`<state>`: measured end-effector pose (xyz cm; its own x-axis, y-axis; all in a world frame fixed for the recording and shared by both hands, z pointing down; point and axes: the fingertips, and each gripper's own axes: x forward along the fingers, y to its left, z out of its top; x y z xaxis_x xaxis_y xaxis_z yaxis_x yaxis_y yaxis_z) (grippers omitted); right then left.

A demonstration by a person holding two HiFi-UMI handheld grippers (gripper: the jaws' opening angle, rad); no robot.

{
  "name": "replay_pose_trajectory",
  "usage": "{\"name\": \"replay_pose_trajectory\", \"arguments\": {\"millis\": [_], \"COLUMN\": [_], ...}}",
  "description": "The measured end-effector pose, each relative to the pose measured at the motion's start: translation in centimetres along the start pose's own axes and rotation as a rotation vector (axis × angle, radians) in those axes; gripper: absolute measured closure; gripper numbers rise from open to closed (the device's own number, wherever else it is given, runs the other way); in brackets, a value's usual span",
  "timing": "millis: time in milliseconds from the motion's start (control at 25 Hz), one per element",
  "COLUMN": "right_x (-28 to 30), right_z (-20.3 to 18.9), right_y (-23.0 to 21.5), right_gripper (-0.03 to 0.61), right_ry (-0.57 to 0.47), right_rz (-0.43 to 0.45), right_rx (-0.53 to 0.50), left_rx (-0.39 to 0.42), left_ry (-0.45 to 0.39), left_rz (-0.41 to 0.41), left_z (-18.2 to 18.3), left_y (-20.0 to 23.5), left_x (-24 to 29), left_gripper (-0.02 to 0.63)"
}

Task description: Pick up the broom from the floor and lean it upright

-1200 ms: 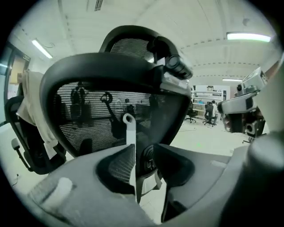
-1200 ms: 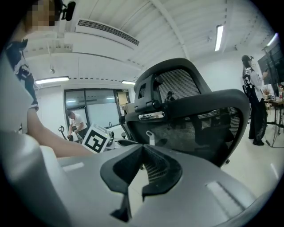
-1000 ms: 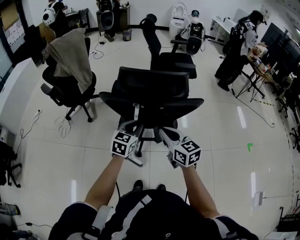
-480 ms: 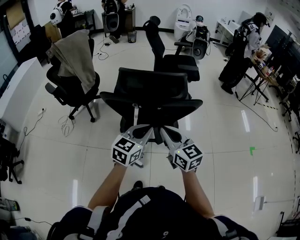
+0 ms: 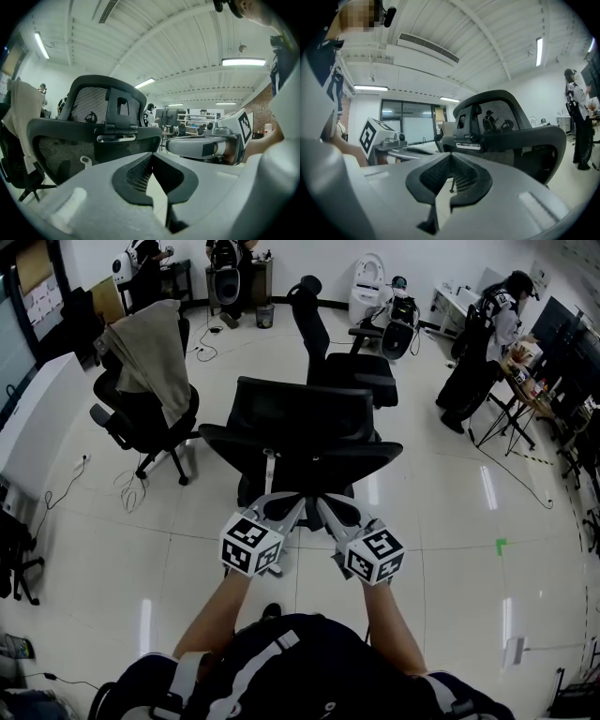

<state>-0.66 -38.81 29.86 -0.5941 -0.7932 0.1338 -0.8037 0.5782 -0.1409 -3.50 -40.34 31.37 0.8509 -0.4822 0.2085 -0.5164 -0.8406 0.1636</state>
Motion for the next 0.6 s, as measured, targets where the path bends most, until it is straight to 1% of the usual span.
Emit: {"name": "replay_pose_trajectory", "arguments": {"millis": [200,600], "right_x": [-0.16,-0.45], "right_z": [0.50,0.18], "right_y": [-0.01,-0.20], "right_gripper": [0.575,0.575], "right_ry": [0.002,0.000], "right_rz": [0.005,0.003], "right_rx": [-0.007,-0.002], "left_rx": [-0.002,-0.002], "left_ry": [0.000,0.006], "left_rz": [0.001,-0.017], "left_z": [0.21,-0.13], "left_y": [-0.17,-0.79], "left_x": [-0.12,0.38], "left_gripper": [0.614,0.614]}}
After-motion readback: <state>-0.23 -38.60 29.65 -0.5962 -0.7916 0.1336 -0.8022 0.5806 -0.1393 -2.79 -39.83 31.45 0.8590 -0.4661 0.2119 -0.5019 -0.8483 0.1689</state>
